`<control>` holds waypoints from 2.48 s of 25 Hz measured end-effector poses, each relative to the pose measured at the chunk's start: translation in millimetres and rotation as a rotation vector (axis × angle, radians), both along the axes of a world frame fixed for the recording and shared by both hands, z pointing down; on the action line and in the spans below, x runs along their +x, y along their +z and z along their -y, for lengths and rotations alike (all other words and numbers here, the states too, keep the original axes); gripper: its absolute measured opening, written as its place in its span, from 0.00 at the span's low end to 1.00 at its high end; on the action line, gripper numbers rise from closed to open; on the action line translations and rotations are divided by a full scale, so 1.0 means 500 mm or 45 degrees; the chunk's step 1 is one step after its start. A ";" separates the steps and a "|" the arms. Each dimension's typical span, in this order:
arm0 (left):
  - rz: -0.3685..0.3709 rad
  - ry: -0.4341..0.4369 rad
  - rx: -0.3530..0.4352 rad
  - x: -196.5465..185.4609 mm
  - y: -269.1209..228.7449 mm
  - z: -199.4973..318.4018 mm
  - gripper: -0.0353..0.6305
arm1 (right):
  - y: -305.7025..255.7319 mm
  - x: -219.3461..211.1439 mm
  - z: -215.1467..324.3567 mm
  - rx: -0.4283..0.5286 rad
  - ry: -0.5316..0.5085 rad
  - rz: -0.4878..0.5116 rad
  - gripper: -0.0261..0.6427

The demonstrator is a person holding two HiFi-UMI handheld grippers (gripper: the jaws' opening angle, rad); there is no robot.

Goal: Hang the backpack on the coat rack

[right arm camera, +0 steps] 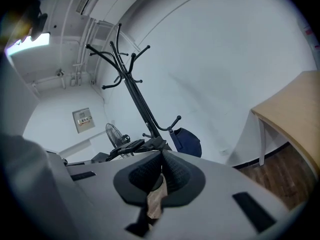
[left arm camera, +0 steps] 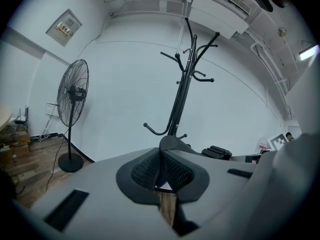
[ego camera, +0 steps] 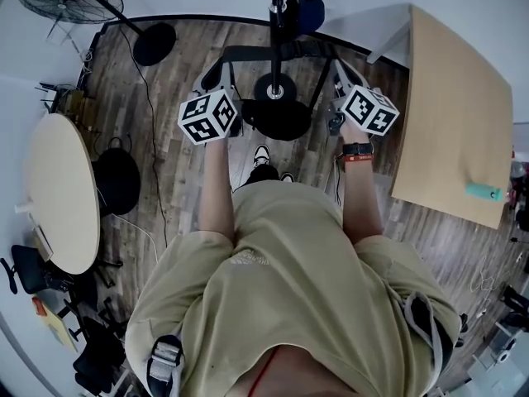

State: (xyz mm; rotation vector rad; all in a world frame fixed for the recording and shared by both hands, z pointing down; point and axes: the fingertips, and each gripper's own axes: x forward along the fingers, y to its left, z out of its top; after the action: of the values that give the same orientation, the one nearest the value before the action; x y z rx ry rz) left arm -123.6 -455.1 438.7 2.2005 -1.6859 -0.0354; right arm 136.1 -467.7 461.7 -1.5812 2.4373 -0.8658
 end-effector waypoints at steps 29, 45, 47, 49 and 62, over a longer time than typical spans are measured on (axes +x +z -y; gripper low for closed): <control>-0.013 0.042 -0.014 -0.011 0.010 0.248 0.09 | 0.017 -0.006 0.227 -0.038 0.069 -0.038 0.06; 0.099 0.071 -0.128 -0.011 0.116 0.270 0.09 | 0.122 -0.034 0.244 -0.151 0.047 -0.091 0.06; 0.117 0.082 -0.151 -0.010 0.134 0.268 0.09 | 0.133 -0.042 0.240 -0.168 0.040 -0.108 0.06; 0.134 0.094 -0.181 -0.006 0.158 0.265 0.09 | 0.148 -0.054 0.237 -0.179 0.018 -0.132 0.06; 0.209 0.237 -0.326 0.058 0.288 0.234 0.09 | 0.232 -0.163 0.224 -0.196 -0.161 -0.256 0.06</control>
State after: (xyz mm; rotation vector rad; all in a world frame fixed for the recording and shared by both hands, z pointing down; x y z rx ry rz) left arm -94.6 -571.9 582.7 2.2006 -1.4639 0.3964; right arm 54.8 -579.9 577.6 -1.6539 2.6942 -0.9797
